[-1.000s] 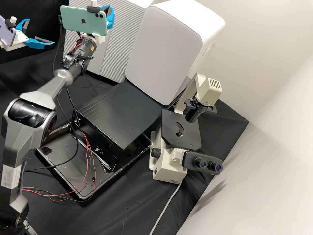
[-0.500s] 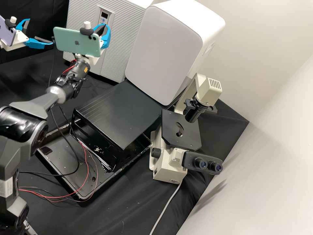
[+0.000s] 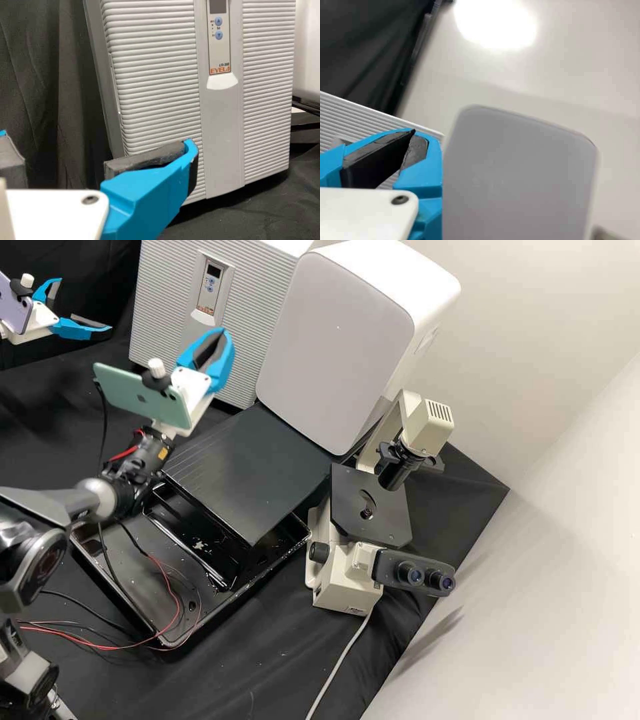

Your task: Close the incubator door

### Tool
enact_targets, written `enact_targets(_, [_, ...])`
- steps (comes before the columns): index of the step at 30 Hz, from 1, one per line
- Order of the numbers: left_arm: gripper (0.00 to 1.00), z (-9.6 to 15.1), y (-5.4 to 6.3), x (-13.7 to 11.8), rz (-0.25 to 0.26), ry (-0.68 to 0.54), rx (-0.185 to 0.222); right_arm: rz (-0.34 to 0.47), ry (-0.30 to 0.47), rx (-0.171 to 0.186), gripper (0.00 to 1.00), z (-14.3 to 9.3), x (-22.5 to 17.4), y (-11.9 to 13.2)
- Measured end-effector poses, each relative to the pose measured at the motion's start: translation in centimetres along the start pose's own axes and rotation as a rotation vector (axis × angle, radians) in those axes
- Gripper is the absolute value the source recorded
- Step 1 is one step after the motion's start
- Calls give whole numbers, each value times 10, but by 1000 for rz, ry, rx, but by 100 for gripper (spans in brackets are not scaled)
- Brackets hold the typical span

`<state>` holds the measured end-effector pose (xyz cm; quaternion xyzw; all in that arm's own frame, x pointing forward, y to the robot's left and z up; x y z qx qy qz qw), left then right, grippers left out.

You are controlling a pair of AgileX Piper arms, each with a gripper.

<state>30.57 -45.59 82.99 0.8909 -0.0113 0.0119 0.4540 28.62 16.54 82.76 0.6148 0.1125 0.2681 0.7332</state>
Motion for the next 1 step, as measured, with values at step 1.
enact_targets(1, [100, 0, 0, 0, 0, 0, 0, 4, -16, 13, 0, 4, -4, 3])
